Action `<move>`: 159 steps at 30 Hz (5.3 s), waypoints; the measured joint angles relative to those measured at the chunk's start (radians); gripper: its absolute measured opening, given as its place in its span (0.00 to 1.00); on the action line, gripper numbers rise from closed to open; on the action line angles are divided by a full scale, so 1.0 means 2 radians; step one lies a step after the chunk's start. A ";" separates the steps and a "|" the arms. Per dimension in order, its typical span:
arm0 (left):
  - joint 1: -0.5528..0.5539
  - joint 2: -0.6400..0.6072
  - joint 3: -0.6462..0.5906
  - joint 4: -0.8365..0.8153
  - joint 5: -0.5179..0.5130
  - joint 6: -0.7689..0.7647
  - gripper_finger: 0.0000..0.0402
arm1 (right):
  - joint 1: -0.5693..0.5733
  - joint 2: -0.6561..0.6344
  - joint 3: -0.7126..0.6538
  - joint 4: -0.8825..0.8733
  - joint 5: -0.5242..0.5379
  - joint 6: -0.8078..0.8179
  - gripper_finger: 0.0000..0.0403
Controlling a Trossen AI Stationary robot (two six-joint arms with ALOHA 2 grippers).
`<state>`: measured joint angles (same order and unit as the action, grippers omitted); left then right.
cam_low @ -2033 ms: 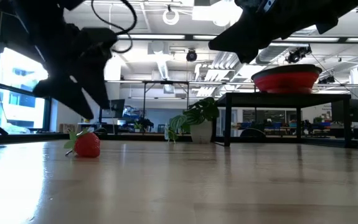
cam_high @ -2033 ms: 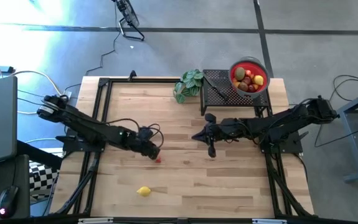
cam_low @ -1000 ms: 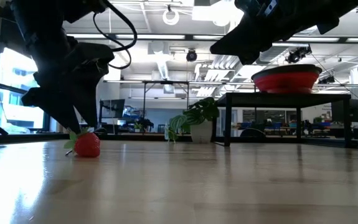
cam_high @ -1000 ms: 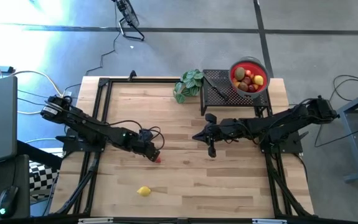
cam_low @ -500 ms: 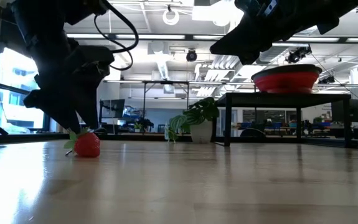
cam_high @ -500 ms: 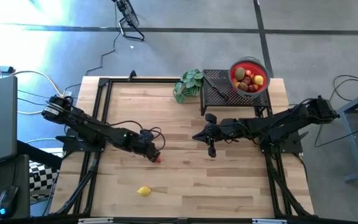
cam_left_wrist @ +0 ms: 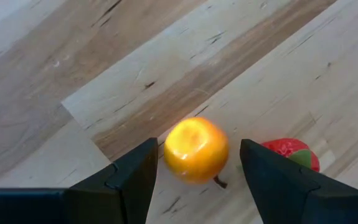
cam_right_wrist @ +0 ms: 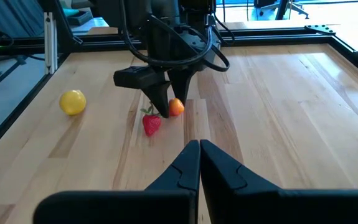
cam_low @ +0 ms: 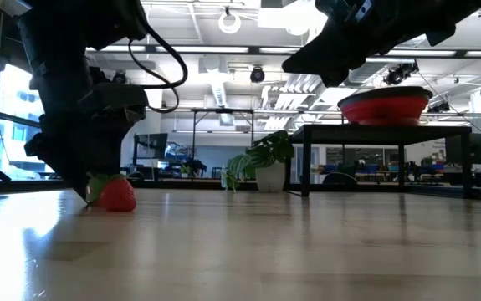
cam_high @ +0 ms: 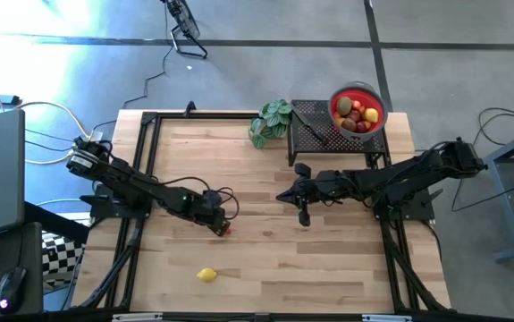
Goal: Pick & Place Fruit
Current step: Put the orange pear into the red strainer bowl
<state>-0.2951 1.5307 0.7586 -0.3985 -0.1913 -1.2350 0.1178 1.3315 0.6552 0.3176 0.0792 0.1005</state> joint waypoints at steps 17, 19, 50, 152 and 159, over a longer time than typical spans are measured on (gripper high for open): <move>0.000 0.000 0.000 0.004 -0.001 0.000 0.55 | 0.000 0.000 0.000 0.000 0.000 0.000 0.01; 0.000 0.000 0.000 0.004 -0.001 0.000 0.55 | 0.000 0.000 0.000 0.000 0.000 0.000 0.01; 0.000 0.000 0.000 0.002 -0.011 -0.001 0.37 | 0.000 0.000 0.000 0.000 0.000 0.000 0.01; 0.229 -0.046 0.341 0.005 0.158 0.671 0.36 | -0.089 0.100 0.025 0.382 -0.031 0.066 0.53; 0.229 -0.045 0.341 0.004 0.156 0.671 0.36 | -0.089 0.100 0.027 0.368 -0.030 0.066 0.45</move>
<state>0.1635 1.4403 1.4399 -0.3914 0.1215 0.1075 -0.0593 1.5314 0.7094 1.0535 0.0193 0.2317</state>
